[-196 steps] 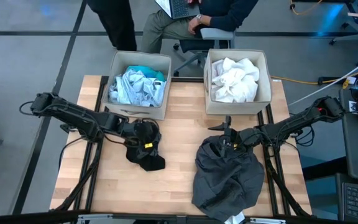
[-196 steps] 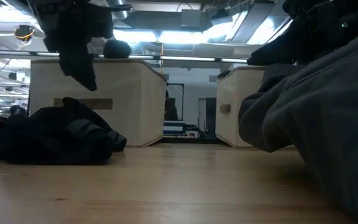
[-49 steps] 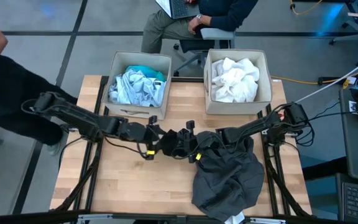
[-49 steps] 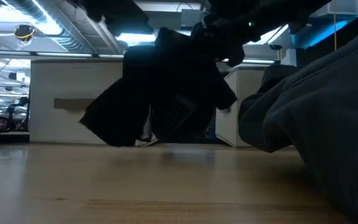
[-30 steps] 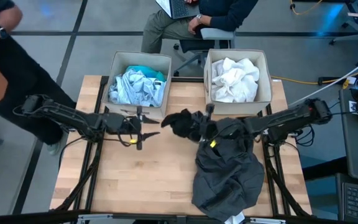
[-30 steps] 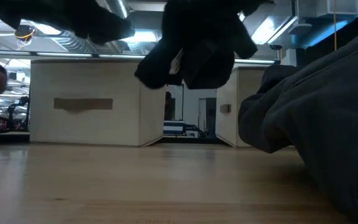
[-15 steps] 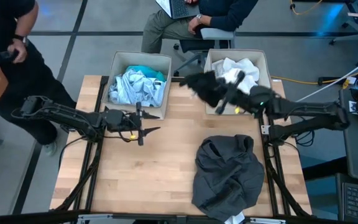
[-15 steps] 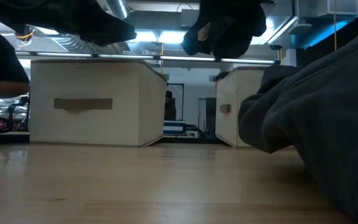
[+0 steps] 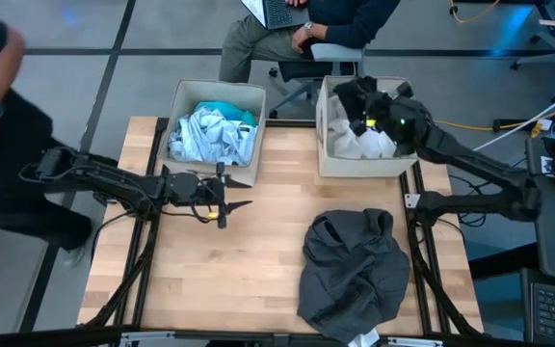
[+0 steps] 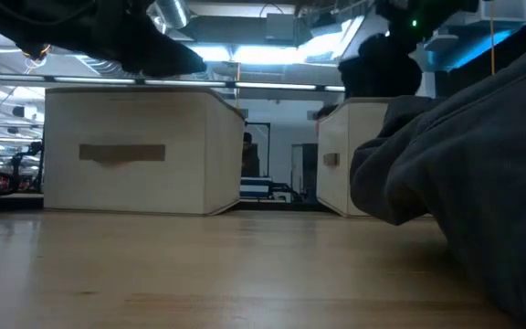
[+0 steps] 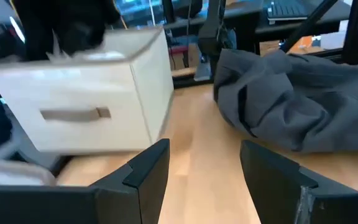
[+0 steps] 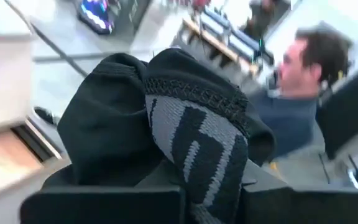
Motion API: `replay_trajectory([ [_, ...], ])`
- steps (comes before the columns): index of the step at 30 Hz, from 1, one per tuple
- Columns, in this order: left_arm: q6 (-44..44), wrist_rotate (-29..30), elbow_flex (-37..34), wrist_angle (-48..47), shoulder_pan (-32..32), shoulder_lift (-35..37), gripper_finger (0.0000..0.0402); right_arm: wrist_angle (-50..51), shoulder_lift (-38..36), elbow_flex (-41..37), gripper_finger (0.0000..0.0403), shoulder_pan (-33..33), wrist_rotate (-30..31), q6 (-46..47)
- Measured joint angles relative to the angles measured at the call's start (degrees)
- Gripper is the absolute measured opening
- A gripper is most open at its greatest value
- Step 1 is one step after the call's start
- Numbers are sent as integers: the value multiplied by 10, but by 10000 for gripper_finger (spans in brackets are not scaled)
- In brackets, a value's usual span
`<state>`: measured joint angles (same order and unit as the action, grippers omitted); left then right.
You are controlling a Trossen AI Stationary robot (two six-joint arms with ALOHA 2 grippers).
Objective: Sort clothes
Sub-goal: Put the black boxers into the right laundry organizer, then put the gray shorts into the left laundry organizer
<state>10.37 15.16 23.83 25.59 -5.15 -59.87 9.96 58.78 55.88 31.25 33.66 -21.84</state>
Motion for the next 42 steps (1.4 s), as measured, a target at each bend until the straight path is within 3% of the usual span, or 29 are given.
replay_trajectory([
  [6, 36, 0, 0, 16, 12, 6, 186, 54, 29, 0, 36, 71, -35, 75],
  [15, 27, 0, 0, -5, 15, 3, 186, 66, 58, 0, 56, 94, -84, 118],
  [18, 18, 0, 0, -15, 15, 3, 186, 66, 60, 0, 106, 94, -78, 137],
  [22, 13, 0, 0, -21, 15, 3, 186, 69, 54, 0, 200, 93, -41, 141],
  [27, 11, 0, 0, -28, 15, 3, 186, 151, 36, 41, 294, 93, -39, 165],
  [30, 9, 0, 0, -28, 15, 3, 186, 227, 32, 90, 323, 93, -72, 194],
  [35, 6, 0, 0, -28, 15, 3, 186, 350, 31, 165, 335, 89, -192, 250],
  [38, 3, 0, 0, -28, 15, 3, 186, 403, 29, 183, 333, 53, -246, 284],
  [42, -1, 0, 0, -31, 15, 3, 186, 444, 24, 184, 327, -26, -269, 320],
])
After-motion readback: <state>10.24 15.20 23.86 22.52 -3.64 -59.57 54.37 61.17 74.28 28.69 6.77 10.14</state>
